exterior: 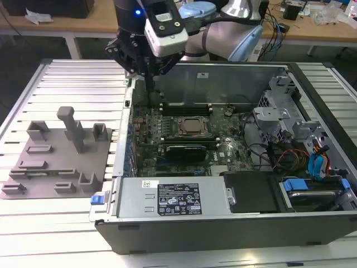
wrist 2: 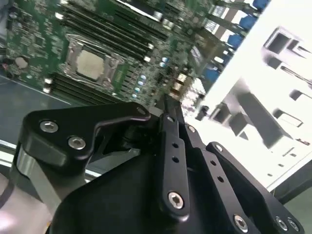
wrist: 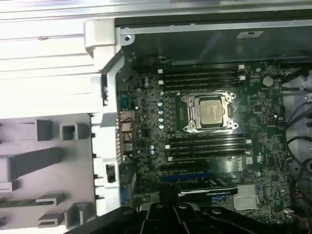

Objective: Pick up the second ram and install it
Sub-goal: 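Reach for the second ram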

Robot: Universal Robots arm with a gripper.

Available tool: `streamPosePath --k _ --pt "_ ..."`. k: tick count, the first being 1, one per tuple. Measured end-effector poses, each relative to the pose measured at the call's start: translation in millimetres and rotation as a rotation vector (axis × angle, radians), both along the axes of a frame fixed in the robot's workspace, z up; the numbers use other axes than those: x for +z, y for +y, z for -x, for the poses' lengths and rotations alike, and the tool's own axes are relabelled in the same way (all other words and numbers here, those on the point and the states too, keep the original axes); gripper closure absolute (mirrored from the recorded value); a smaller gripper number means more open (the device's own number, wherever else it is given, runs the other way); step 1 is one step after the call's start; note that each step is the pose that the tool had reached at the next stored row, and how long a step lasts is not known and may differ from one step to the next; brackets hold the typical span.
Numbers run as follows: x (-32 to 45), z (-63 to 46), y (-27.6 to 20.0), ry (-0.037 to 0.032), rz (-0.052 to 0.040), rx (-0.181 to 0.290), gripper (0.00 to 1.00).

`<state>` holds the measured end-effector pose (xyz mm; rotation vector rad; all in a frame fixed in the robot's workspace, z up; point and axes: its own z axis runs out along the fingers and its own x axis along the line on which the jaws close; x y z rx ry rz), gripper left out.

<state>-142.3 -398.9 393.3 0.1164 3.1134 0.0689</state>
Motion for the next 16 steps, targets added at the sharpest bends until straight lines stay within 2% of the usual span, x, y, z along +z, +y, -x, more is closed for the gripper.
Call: streamPosePath --k 1,2,7,10,12,15,16 --pt "0.0 11.6 0.0 0.0000 0.0000 0.000 0.92" --pt "0.0 17.6 0.0 0.0000 0.0001 0.000 0.92" --pt "-0.1 41.7 0.0 -0.0001 0.0000 0.000 0.92" --pt "-0.1 60.9 0.0 0.0000 0.0001 0.000 0.92" --pt "-0.2 69.5 0.0 -0.0001 0.0000 0.000 0.92" --pt "-0.4 90.1 0.0 0.0000 0.0000 0.000 0.92" --pt "-0.4 93.1 0.0 -0.0001 0.0000 0.000 0.92"
